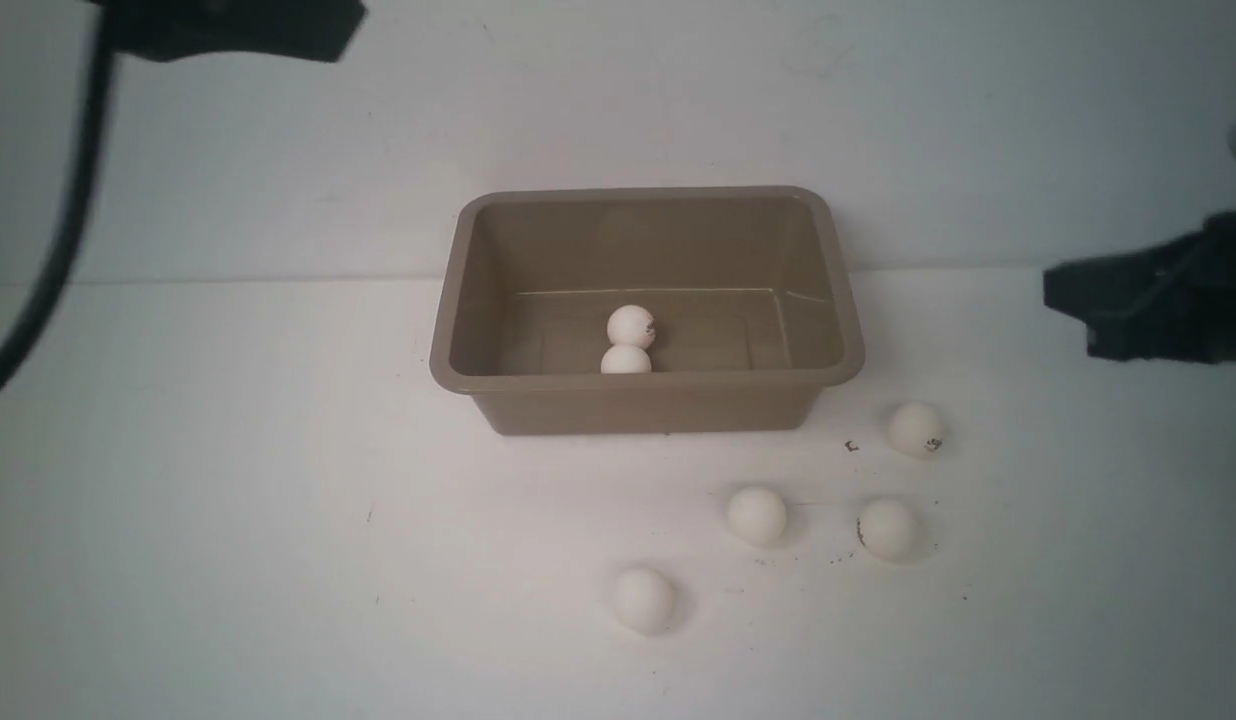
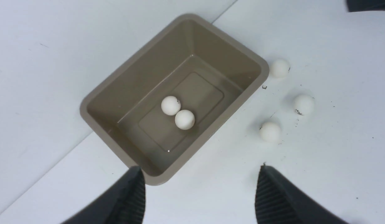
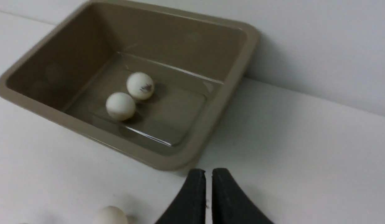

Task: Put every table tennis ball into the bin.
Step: Use the right arm to clamp the table tennis ball closest to it

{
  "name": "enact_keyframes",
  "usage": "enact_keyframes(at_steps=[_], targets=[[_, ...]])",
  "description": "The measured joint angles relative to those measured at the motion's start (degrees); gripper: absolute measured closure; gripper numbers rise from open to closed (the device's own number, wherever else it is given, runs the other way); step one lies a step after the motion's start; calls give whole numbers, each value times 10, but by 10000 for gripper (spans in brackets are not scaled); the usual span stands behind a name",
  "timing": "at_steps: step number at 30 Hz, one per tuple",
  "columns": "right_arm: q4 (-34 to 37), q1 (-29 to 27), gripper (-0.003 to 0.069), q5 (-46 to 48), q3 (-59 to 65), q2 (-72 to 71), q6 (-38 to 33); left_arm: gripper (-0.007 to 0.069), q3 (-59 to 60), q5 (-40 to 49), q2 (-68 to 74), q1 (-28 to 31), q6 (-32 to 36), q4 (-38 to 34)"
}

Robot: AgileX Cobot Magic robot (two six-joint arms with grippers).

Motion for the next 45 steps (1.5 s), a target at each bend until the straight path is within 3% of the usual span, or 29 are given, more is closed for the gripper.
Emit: enact_keyframes(at_steps=[5, 10, 12, 14, 16, 17, 19, 21, 23, 26, 27, 30, 37, 45], targets=[[0, 77, 638, 58, -81, -8, 6, 199, 58, 2, -71, 0, -6, 23], [4, 91, 638, 169, -146, -17, -2, 199, 125, 3, -110, 0, -20, 46], [8, 91, 638, 268, -165, -25, -26, 208, 160, 3, -123, 0, -26, 51], [32, 91, 638, 406, -181, -33, -96, 209, 192, 3, -131, 0, -30, 53], [110, 91, 638, 576, -196, -38, -221, 209, 212, 3, -139, 0, -31, 53], [145, 90, 638, 624, -202, -38, -248, 209, 217, 3, -141, 0, -31, 53], [275, 73, 638, 747, -224, -38, -392, 209, 225, 3, -145, 0, -31, 53], [459, 44, 638, 822, -233, -36, -528, 209, 226, 3, -152, 0, -31, 53], [649, 27, 638, 831, -225, -30, -670, 209, 226, 2, -163, 0, -31, 52], [877, 44, 638, 761, -192, -4, -854, 209, 226, -4, -192, 0, -30, 49], [922, 59, 638, 730, -180, 9, -907, 209, 226, -4, -204, 0, -30, 49], [972, 89, 638, 691, -171, 55, -959, 209, 226, -2, -240, 0, -30, 50], [1006, 108, 606, 659, -179, 157, -991, 209, 226, 12, -299, 0, -37, 50], [1121, 108, 342, 626, -180, 223, -1093, 209, 226, 13, -326, 0, -72, 48]])
